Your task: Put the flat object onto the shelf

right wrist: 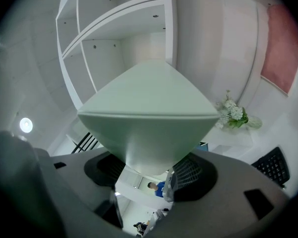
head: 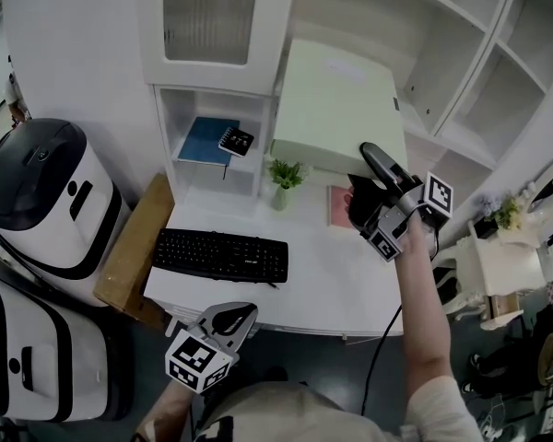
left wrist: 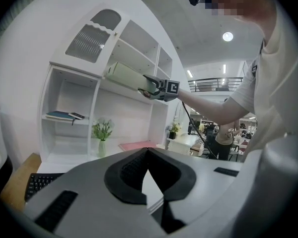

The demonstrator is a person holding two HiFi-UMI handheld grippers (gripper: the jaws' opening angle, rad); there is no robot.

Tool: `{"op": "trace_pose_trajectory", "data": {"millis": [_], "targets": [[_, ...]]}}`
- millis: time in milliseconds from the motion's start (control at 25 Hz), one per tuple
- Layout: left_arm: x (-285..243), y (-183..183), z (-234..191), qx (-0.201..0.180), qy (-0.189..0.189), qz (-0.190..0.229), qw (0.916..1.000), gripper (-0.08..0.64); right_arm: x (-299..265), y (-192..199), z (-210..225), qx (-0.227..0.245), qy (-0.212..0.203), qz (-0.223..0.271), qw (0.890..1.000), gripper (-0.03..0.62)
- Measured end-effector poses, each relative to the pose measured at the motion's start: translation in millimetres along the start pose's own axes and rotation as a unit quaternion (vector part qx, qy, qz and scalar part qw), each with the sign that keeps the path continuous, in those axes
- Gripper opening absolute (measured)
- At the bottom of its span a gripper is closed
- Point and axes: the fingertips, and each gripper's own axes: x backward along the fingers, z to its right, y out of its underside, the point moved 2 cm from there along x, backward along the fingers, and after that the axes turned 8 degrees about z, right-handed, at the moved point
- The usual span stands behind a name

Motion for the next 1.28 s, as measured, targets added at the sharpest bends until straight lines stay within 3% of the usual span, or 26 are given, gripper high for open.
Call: {"op": "trace_pose_trajectory", "data": {"millis": [680, 1280], "targets": [[2, -2, -3, 0.001, -0.015, -0.002, 0.9999, 0.014, -39, -36, -7, -0.026, -0.016, 0.055, 0.998, 0.299], [3, 1, -13, 0.005, -0.035, -0.005, 0.9994, 0.014, -76, -61, -8, -0.019, -0.011, 0.056, 0.998, 0.304]]}}
